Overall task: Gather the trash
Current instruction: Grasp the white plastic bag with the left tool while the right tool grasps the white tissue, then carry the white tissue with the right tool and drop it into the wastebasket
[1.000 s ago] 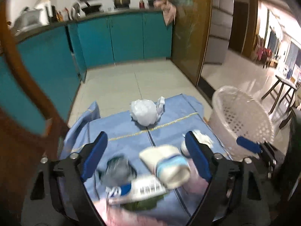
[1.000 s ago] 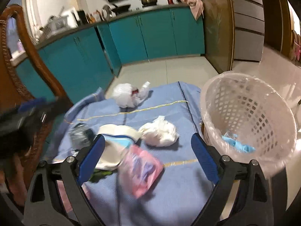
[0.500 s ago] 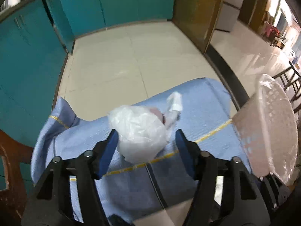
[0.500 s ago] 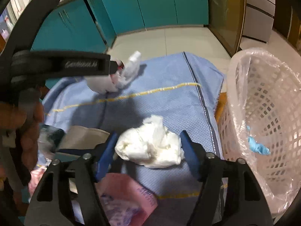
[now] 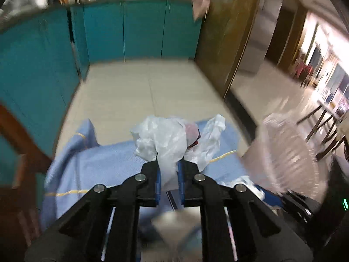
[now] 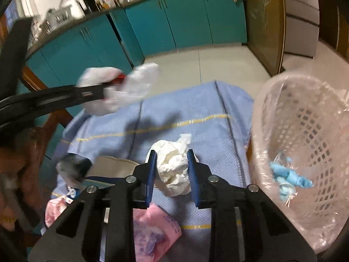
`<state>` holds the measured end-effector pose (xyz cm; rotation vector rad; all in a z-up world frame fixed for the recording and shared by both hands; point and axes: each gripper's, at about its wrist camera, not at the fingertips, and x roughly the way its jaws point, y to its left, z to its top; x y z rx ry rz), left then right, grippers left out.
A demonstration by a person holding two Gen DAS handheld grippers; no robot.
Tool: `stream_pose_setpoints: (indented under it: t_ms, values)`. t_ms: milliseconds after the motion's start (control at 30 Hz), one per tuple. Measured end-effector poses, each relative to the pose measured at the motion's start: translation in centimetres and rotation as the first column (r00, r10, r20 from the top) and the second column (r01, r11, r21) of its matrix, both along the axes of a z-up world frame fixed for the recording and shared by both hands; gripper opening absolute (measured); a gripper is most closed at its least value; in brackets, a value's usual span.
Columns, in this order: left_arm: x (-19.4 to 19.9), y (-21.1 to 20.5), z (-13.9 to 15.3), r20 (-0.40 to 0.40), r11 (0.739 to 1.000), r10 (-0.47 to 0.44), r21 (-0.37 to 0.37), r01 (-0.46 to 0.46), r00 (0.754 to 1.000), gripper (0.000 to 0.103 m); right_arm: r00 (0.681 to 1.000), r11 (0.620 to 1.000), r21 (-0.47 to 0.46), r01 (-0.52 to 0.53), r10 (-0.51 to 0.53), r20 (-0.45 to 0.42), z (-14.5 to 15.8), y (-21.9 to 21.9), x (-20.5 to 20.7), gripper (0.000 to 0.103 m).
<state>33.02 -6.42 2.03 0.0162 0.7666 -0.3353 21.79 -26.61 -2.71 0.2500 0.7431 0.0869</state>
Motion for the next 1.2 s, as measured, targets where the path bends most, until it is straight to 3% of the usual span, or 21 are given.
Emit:
stream_pose_setpoints:
  t_ms: [67,167,233,400,667,1200]
  values:
    - [-5.2,2.0,2.1,0.114,1.000,0.017,-0.024,-0.014,0.993,0.013,0.997,1.000,-0.005,0.002,-0.001,0.083,1.8,0.1,-2.6,0.028]
    - [-11.7,4.3,2.4,0.212,0.999,0.046,-0.027,-0.041,0.976,0.014,0.980,1.000,-0.023,-0.013,0.017,0.199,3.5,0.9,-7.1,0.028]
    - [-16.4,5.8,1.1,0.239,0.998,0.069,-0.012,-0.068,0.969,0.015,0.969,0.999,-0.045,-0.016,0.027,0.247,3.6,1.7,-10.2,0.028]
    - [-23.6,7.1,-1.5,0.263,0.992,0.119,0.014,-0.127,0.958,0.015,0.961,0.991,-0.128,-0.039,0.072,0.267,2.3,5.0,-15.8,0.028]
    - [-25.7,6.4,-3.0,0.246,0.993,0.095,0.045,-0.109,0.965,0.015,0.961,0.980,-0.192,-0.054,0.104,0.258,1.8,7.3,-17.6,0.028]
    - [-25.6,6.6,-3.9,0.208,0.992,0.117,0.030,-0.126,0.971,0.016,0.968,0.979,-0.199,-0.051,0.097,0.231,1.2,7.1,-17.3,0.028]
